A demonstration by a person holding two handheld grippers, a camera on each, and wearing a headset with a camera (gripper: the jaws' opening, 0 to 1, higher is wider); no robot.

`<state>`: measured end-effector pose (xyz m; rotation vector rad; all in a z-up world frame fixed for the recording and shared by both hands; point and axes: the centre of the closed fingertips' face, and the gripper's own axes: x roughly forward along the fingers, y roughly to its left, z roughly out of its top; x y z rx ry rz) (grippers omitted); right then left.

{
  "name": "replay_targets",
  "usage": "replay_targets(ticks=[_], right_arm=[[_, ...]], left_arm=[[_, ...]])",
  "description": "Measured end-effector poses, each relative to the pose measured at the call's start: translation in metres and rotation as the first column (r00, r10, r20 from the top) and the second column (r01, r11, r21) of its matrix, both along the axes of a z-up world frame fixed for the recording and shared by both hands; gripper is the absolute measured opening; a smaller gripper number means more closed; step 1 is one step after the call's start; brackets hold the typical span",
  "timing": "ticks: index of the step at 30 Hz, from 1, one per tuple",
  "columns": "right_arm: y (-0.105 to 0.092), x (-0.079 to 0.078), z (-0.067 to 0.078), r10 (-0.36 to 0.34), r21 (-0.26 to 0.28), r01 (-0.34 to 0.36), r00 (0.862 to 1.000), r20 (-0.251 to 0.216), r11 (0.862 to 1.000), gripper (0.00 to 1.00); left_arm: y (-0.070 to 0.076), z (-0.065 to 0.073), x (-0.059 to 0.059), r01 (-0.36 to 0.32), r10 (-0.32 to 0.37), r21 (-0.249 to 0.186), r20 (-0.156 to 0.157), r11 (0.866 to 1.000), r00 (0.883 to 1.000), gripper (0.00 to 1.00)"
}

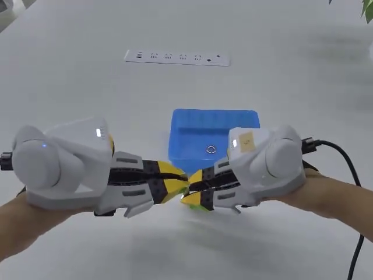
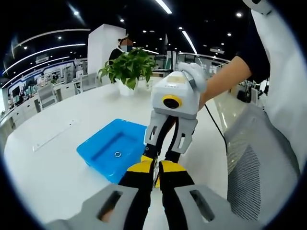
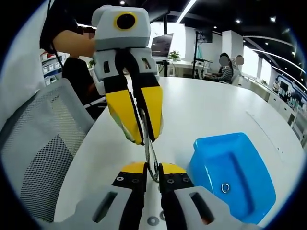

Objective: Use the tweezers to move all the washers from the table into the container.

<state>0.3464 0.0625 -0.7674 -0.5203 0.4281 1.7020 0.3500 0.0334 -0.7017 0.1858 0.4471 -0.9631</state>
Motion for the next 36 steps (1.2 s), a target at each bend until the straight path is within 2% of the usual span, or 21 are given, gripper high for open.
replay_targets(ticks=[1, 3, 6, 11, 16, 24, 31, 36], right_arm=[[0.000, 0.000, 0.000, -0.003, 0.001, 0.003, 1.000, -0.001, 1.000, 0.11], [0.000, 0.000, 0.000, -0.010, 0.001, 0.010, 1.000, -0.002, 1.000, 0.11], [0.000, 0.001, 0.001, -0.019, 0.001, 0.019, 1.000, -0.001, 1.000, 0.11], [-0.002, -0.002, 0.010, -0.039, 0.019, 0.039, 0.999, 0.000, 0.999, 0.11], [-0.006, -0.002, 0.018, -0.056, 0.030, 0.056, 0.998, 0.004, 0.998, 0.11], [-0.010, -0.002, 0.033, -0.086, 0.046, 0.086, 0.996, 0.004, 0.995, 0.11], [-0.014, -0.004, 0.051, -0.096, 0.061, 0.094, 0.995, 0.027, 0.994, 0.11], [-0.018, 0.001, 0.065, -0.110, 0.074, 0.106, 0.992, 0.055, 0.992, 0.11]], left_arm=[[-0.001, 0.001, -0.002, -0.003, 0.003, -0.014, -0.011, 1.000, 1.000, 0.14], [0.000, 0.003, -0.002, -0.011, 0.011, -0.016, -0.010, 1.000, 1.000, 0.20], [0.002, 0.003, -0.003, -0.021, 0.021, -0.014, -0.014, 1.000, 1.000, 0.21], [0.009, 0.001, -0.006, -0.052, 0.052, 0.002, -0.021, 0.999, 0.998, 0.30], [0.020, -0.001, -0.012, -0.095, 0.095, 0.016, -0.030, 0.995, 0.995, 0.44], [0.037, 0.000, -0.023, -0.164, 0.164, 0.007, -0.028, 0.986, 0.986, 0.59], [0.052, 0.004, -0.029, -0.229, 0.229, -0.009, -0.003, 0.973, 0.973, 0.71], [0.058, 0.003, -0.035, -0.255, 0.255, -0.014, -0.007, 0.967, 0.967, 0.79]])
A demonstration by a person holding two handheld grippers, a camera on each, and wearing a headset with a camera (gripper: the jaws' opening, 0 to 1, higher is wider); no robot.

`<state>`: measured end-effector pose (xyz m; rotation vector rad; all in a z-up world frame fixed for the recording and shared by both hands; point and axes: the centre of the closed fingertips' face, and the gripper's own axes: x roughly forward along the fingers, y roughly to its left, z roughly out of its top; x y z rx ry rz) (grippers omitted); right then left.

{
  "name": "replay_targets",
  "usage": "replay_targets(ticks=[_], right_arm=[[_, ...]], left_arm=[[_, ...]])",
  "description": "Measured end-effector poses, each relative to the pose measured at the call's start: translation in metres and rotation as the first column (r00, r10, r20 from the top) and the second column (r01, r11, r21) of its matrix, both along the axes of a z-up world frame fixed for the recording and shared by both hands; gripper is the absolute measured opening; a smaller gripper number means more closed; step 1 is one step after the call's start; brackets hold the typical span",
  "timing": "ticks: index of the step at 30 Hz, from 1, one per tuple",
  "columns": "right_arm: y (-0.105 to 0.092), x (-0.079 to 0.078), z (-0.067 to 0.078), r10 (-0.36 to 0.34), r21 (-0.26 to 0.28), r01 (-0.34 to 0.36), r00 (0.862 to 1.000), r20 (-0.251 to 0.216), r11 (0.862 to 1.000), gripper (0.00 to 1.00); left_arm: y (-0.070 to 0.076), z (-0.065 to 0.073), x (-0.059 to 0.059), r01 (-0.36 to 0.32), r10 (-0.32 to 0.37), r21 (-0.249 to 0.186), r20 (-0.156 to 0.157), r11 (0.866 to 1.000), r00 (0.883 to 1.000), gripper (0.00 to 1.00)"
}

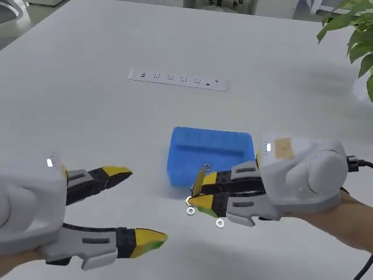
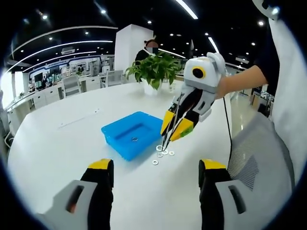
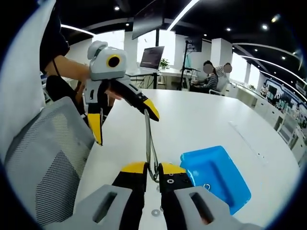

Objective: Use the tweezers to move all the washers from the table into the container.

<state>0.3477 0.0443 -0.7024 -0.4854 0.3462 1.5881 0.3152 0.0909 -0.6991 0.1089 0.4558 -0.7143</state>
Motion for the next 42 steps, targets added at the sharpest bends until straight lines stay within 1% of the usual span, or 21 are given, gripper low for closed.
replay_targets(ticks=[2, 4, 8, 11, 14, 17, 19, 21, 22, 24, 26, 29, 32, 33, 37, 42], right_arm=[[-0.002, 0.003, 0.006, -0.006, 0.007, 0.006, 1.000, 0.009, 1.000, 0.11], [-0.003, 0.005, 0.013, -0.012, 0.014, 0.011, 1.000, 0.019, 1.000, 0.11], [-0.006, 0.013, 0.026, -0.023, 0.028, 0.022, 0.999, 0.039, 0.999, 0.11], [-0.008, 0.025, 0.034, -0.046, 0.041, 0.044, 0.998, 0.050, 0.998, 0.11], [-0.009, 0.037, 0.038, -0.071, 0.051, 0.069, 0.996, 0.051, 0.996, 0.11], [-0.010, 0.050, 0.039, -0.088, 0.050, 0.085, 0.994, 0.059, 0.995, 0.11], [-0.010, 0.061, 0.038, -0.110, 0.052, 0.108, 0.992, 0.056, 0.993, 0.11], [-0.010, 0.068, 0.035, -0.123, 0.047, 0.120, 0.991, 0.058, 0.992, 0.11], [-0.011, 0.075, 0.031, -0.136, 0.037, 0.134, 0.989, 0.062, 0.990, 0.11], [-0.011, 0.085, 0.024, -0.150, 0.028, 0.149, 0.987, 0.055, 0.988, 0.11], [-0.011, 0.091, 0.016, -0.158, 0.013, 0.157, 0.986, 0.056, 0.987, 0.11], [-0.010, 0.100, 0.003, -0.162, -0.010, 0.163, 0.986, 0.050, 0.987, 0.11], [-0.008, 0.105, -0.010, -0.162, -0.036, 0.164, 0.986, 0.044, 0.986, 0.11], [-0.007, 0.107, -0.015, -0.162, -0.044, 0.164, 0.986, 0.039, 0.986, 0.11], [-0.005, 0.112, -0.027, -0.168, -0.060, 0.169, 0.985, 0.026, 0.984, 0.11], [-0.005, 0.117, -0.043, -0.181, -0.080, 0.181, 0.983, 0.006, 0.980, 0.11]], left_arm=[[0.002, -0.004, -0.004, -0.005, 0.005, 0.012, -0.006, 1.000, 1.000, 0.82], [0.004, -0.007, -0.007, -0.011, 0.011, 0.013, -0.011, 1.000, 1.000, 0.85], [0.007, -0.011, -0.013, -0.020, 0.020, 0.004, -0.023, 1.000, 1.000, 0.89], [0.009, -0.012, -0.015, -0.035, 0.035, -0.011, -0.026, 0.999, 0.999, 0.93], [0.010, -0.012, -0.015, -0.046, 0.046, -0.010, -0.025, 0.999, 0.999, 0.96], [0.013, -0.013, -0.015, -0.057, 0.056, -0.011, -0.023, 0.998, 0.998, 0.99], [0.013, -0.012, -0.014, -0.062, 0.062, -0.013, -0.020, 0.998, 0.998, 0.99], [0.013, -0.012, -0.013, -0.066, 0.066, -0.020, -0.018, 0.998, 0.998, 0.99], [0.012, -0.011, -0.013, -0.068, 0.068, -0.022, -0.018, 0.997, 0.998, 0.99], [0.013, -0.014, -0.014, -0.072, 0.072, -0.009, -0.021, 0.997, 0.997, 0.99], [0.013, -0.017, -0.015, -0.070, 0.070, 0.004, -0.027, 0.998, 0.997, 0.99], [0.013, -0.020, -0.018, -0.070, 0.070, 0.005, -0.036, 0.998, 0.997, 0.99], [0.014, -0.023, -0.019, -0.074, 0.074, 0.002, -0.043, 0.997, 0.996, 0.99], [0.013, -0.025, -0.020, -0.074, 0.073, 0.000, -0.051, 0.997, 0.996, 0.99], [0.008, -0.026, -0.021, -0.070, 0.070, 0.000, -0.062, 0.998, 0.996, 0.99], [0.008, -0.025, -0.019, -0.073, 0.073, 0.001, -0.071, 0.997, 0.995, 0.99]])
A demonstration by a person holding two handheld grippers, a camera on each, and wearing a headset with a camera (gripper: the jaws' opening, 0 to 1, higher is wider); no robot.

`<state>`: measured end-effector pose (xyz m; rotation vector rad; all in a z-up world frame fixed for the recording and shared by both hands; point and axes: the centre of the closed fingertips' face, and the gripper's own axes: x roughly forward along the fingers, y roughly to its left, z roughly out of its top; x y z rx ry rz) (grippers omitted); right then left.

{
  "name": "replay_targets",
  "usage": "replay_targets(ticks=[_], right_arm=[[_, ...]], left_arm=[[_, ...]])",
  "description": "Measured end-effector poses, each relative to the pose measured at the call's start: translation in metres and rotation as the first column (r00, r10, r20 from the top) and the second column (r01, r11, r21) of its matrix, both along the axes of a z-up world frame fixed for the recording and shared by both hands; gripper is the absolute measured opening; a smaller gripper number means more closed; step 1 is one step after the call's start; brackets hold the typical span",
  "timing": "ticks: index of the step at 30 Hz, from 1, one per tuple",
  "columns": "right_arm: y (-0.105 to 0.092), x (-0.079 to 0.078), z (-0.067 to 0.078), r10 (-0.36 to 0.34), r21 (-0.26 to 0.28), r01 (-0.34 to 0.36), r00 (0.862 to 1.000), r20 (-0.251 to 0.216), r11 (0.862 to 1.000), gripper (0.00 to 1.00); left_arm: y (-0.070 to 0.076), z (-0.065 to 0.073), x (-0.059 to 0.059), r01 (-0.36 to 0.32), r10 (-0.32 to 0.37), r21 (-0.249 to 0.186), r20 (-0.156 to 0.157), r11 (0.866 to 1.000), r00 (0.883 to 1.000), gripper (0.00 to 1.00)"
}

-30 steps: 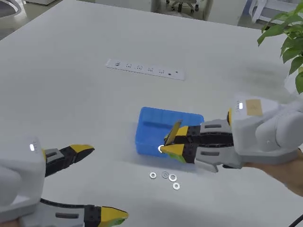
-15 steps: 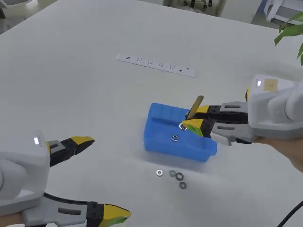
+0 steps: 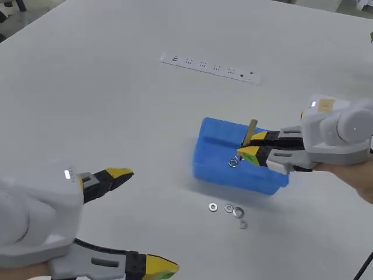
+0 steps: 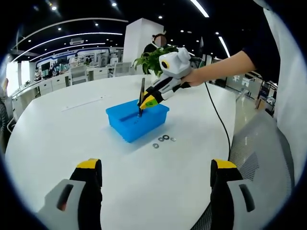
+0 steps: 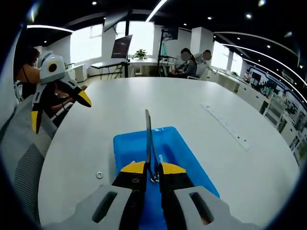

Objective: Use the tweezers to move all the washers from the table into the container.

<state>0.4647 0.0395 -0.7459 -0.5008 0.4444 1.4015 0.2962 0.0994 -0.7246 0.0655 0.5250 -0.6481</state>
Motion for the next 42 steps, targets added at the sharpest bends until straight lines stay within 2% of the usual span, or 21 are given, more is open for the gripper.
replay_targets(ticks=[12, 22, 33, 37, 38, 40, 41, 42], right_arm=[[-0.002, -0.003, -0.014, -0.008, 0.001, 0.008, 1.000, -0.024, 1.000, 0.11], [-0.002, -0.004, -0.013, -0.011, 0.007, 0.012, 0.999, -0.030, 1.000, 0.11], [-0.002, -0.001, -0.005, -0.034, 0.032, 0.036, 0.999, -0.037, 0.999, 0.12], [-0.001, -0.001, 0.000, -0.035, 0.043, 0.036, 0.999, -0.033, 0.998, 0.11], [-0.001, -0.001, 0.000, -0.033, 0.044, 0.034, 0.999, -0.031, 0.998, 0.10], [0.000, -0.003, 0.002, -0.025, 0.042, 0.025, 1.000, -0.019, 0.999, 0.10], [0.001, -0.005, 0.003, -0.014, 0.039, 0.015, 1.000, -0.014, 0.999, 0.10], [0.001, -0.006, 0.003, -0.007, 0.037, 0.008, 1.000, -0.010, 0.999, 0.10]], left_arm=[[0.004, -0.004, -0.003, -0.001, 0.002, 0.008, -0.026, 1.000, 1.000, 0.99], [0.003, -0.004, -0.007, -0.001, 0.001, 0.003, -0.035, 1.000, 0.999, 0.99], [0.002, -0.003, -0.010, -0.003, 0.003, 0.000, -0.038, 1.000, 0.999, 0.99], [0.004, 0.000, -0.006, -0.011, 0.010, -0.010, -0.027, 1.000, 1.000, 0.99], [0.004, 0.001, -0.003, -0.002, 0.002, -0.002, -0.020, 1.000, 1.000, 0.99], [0.008, 0.002, 0.006, 0.030, -0.030, 0.067, 0.008, 0.997, 0.999, 0.97], [0.008, 0.003, 0.008, 0.038, -0.039, 0.071, 0.008, 0.997, 0.999, 0.96], [0.007, 0.006, 0.016, 0.046, -0.047, 0.064, 0.011, 0.997, 0.999, 0.96]])
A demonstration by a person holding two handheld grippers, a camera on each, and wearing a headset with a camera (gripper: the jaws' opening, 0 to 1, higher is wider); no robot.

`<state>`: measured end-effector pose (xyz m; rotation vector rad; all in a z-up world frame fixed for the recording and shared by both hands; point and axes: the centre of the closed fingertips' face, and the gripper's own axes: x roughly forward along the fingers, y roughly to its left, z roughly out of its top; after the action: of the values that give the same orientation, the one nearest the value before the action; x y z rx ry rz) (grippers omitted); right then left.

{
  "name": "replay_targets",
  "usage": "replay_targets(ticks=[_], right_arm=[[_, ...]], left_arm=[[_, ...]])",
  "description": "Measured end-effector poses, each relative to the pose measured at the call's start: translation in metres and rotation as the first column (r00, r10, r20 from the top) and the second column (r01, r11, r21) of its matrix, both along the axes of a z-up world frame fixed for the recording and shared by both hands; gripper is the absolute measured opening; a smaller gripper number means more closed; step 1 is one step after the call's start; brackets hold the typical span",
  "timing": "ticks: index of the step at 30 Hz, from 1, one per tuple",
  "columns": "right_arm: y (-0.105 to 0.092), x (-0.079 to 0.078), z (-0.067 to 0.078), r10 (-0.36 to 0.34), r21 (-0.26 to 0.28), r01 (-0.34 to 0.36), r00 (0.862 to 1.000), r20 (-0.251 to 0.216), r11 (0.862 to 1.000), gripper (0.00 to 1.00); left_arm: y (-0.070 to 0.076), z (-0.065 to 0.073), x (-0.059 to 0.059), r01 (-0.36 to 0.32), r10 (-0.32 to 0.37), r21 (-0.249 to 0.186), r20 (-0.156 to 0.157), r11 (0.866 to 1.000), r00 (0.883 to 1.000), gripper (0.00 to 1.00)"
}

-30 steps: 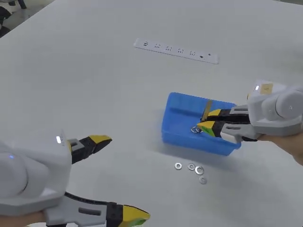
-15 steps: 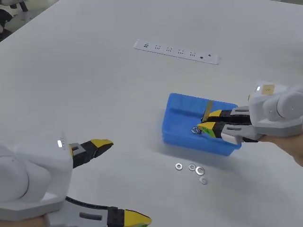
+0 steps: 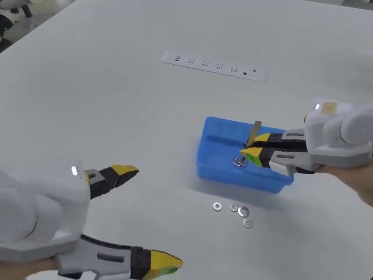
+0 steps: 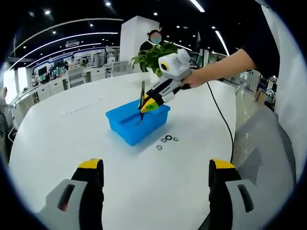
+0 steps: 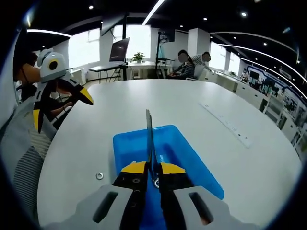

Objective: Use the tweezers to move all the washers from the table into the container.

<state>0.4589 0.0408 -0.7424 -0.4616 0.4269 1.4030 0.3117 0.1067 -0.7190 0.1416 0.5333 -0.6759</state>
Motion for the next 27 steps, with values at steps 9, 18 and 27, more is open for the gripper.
replay_targets(ticks=[9, 18, 27], right_arm=[[-0.001, -0.006, 0.007, 0.038, -0.023, -0.037, 0.998, 0.047, 0.999, 0.10], [-0.002, -0.010, 0.014, 0.065, -0.026, -0.064, 0.995, 0.077, 0.998, 0.10], [0.001, -0.014, 0.015, 0.094, -0.031, -0.092, 0.991, 0.090, 0.995, 0.10]], left_arm=[[-0.030, 0.054, 0.093, 0.068, -0.054, -0.081, 0.169, 0.994, 0.984, 0.89], [-0.075, 0.065, 0.134, 0.170, -0.145, -0.100, 0.215, 0.980, 0.966, 0.59], [-0.090, 0.066, 0.138, 0.245, -0.223, -0.086, 0.208, 0.966, 0.952, 0.23]])
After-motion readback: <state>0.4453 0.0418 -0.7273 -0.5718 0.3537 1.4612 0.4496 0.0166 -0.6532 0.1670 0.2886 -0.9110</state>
